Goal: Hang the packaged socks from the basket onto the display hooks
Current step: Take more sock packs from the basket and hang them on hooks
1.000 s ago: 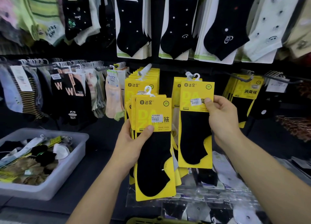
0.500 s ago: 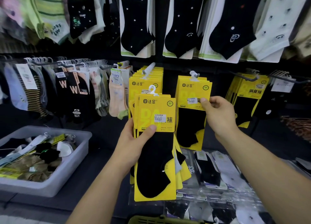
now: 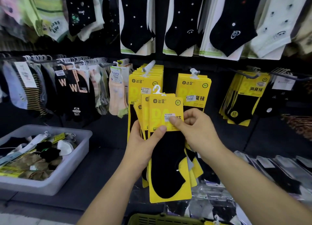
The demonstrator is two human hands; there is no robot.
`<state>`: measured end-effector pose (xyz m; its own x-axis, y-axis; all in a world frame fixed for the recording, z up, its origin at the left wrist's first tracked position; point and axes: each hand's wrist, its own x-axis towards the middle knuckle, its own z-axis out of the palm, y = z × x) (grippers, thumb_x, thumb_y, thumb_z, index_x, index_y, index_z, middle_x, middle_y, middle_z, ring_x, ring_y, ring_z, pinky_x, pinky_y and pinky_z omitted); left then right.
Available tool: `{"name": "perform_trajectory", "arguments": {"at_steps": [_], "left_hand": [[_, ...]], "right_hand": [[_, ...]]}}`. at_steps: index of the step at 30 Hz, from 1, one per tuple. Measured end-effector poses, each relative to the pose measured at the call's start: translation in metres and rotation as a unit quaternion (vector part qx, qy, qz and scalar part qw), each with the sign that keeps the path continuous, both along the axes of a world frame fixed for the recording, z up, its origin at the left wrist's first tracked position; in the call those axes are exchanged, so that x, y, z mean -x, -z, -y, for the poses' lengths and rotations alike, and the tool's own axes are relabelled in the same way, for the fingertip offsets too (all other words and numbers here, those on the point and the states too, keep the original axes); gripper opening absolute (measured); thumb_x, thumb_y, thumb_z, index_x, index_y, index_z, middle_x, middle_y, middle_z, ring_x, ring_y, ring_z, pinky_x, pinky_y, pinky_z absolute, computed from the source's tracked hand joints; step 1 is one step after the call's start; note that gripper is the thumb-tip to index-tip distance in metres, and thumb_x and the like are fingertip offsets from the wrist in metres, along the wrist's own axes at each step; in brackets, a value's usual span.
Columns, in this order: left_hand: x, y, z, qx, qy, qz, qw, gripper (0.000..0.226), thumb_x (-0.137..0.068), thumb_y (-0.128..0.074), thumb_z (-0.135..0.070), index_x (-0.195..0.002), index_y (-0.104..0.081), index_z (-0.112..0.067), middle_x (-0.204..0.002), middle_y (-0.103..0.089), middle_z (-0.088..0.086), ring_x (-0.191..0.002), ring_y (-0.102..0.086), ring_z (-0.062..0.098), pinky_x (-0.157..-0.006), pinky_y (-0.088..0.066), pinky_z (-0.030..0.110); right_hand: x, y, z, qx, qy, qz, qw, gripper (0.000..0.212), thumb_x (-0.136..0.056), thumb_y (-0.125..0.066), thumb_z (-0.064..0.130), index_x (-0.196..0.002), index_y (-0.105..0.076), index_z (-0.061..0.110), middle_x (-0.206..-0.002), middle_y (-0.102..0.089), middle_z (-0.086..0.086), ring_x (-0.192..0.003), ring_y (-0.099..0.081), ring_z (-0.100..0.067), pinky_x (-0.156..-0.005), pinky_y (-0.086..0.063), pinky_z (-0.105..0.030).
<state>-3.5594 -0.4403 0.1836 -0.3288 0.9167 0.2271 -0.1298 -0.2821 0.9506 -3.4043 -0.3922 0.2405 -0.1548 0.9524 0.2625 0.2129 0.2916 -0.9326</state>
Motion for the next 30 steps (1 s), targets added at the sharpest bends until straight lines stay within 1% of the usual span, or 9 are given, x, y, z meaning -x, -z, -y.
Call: {"name": "perform_trajectory", "arguments": {"at_steps": [3,5,7,10,13,19,24,27,30], "left_hand": [[0.0,0.002,0.0,0.013,0.003,0.003,1.0,0.075,-0.064,-0.088,-0.056,-0.13,-0.062,-0.031,-0.12,-0.079,-0.01,-0.111,-0.076,0.012,-0.089,-0.061,0.029],[0.001,0.003,-0.001,0.021,0.005,-0.001,1.0,0.067,-0.071,-0.09,-0.049,-0.129,-0.062,-0.031,-0.119,-0.079,-0.011,-0.111,-0.076,0.011,-0.091,-0.06,0.031],[0.0,0.003,-0.001,0.025,0.008,-0.014,1.0,0.063,-0.074,-0.094,-0.048,-0.127,-0.063,-0.032,-0.117,-0.079,-0.013,-0.109,-0.076,0.009,-0.086,-0.061,0.026],[0.0,0.005,-0.001,0.025,0.006,-0.034,0.999,0.061,-0.071,-0.086,-0.049,-0.125,-0.063,-0.034,-0.114,-0.079,-0.015,-0.106,-0.076,0.006,-0.08,-0.061,0.02],[0.0,0.006,-0.001,0.024,0.009,-0.051,0.998,0.059,-0.071,-0.084,-0.048,-0.125,-0.064,-0.034,-0.113,-0.079,-0.016,-0.106,-0.075,0.004,-0.079,-0.06,0.017],[-0.001,0.006,-0.001,0.03,0.012,-0.082,0.996,0.06,-0.072,-0.084,-0.048,-0.126,-0.063,-0.034,-0.116,-0.079,-0.014,-0.108,-0.075,0.004,-0.091,-0.056,0.028],[0.002,0.005,-0.001,0.031,0.008,-0.105,0.994,0.059,-0.074,-0.083,-0.047,-0.127,-0.062,-0.033,-0.117,-0.078,-0.015,-0.109,-0.074,0.004,-0.096,-0.056,0.031],[0.0,0.002,-0.001,0.022,-0.007,-0.126,0.992,0.061,-0.071,-0.081,-0.054,-0.126,-0.061,-0.036,-0.116,-0.077,-0.02,-0.109,-0.071,-0.002,-0.094,-0.055,0.025],[-0.003,0.0,-0.002,0.011,-0.025,-0.131,0.991,0.059,-0.073,-0.077,-0.057,-0.126,-0.059,-0.038,-0.114,-0.074,-0.026,-0.108,-0.069,-0.007,-0.091,-0.052,0.018]], "right_hand": [[-0.009,0.003,-0.004,0.069,-0.012,-0.056,0.996,0.034,-0.086,-0.077,0.033,-0.099,-0.06,0.007,-0.088,-0.071,-0.015,-0.07,-0.066,-0.022,-0.046,-0.049,-0.026],[-0.016,0.003,-0.006,0.114,-0.035,-0.109,0.987,0.036,-0.086,-0.077,0.026,-0.104,-0.058,0.001,-0.094,-0.072,-0.019,-0.072,-0.069,-0.02,-0.049,-0.05,-0.024],[-0.021,0.0,-0.006,0.116,-0.05,-0.122,0.984,0.035,-0.085,-0.078,0.02,-0.109,-0.058,0.006,-0.101,-0.075,-0.012,-0.078,-0.074,-0.018,-0.056,-0.054,-0.025],[-0.028,-0.012,-0.012,0.024,-0.001,-0.078,0.997,0.032,-0.086,-0.077,0.021,-0.112,-0.059,0.021,-0.101,-0.073,-0.003,-0.085,-0.073,-0.014,-0.061,-0.053,-0.022],[-0.032,-0.033,-0.022,-0.067,0.011,-0.006,0.998,0.01,-0.089,-0.073,0.028,-0.098,-0.07,0.026,-0.097,-0.07,0.001,-0.089,-0.068,-0.014,-0.071,-0.052,-0.025],[-0.031,-0.053,-0.033,-0.065,-0.044,0.109,0.991,0.008,-0.089,-0.074,0.027,-0.083,-0.075,0.022,-0.096,-0.073,-0.003,-0.092,-0.067,-0.017,-0.077,-0.053,-0.028],[-0.039,-0.059,-0.044,-0.019,-0.058,0.093,0.994,0.007,-0.09,-0.073,0.022,-0.083,-0.075,0.022,-0.093,-0.074,0.001,-0.092,-0.067,-0.013,-0.081,-0.05,-0.028],[-0.04,-0.058,-0.047,-0.067,-0.032,0.108,0.991,0.011,-0.093,-0.07,0.02,-0.082,-0.073,0.024,-0.083,-0.074,0.006,-0.084,-0.068,-0.009,-0.074,-0.05,-0.022],[-0.04,-0.062,-0.052,-0.119,0.004,0.088,0.989,0.015,-0.092,-0.071,0.02,-0.079,-0.072,0.028,-0.076,-0.071,0.01,-0.071,-0.062,0.005,-0.063,-0.046,-0.01]]}}
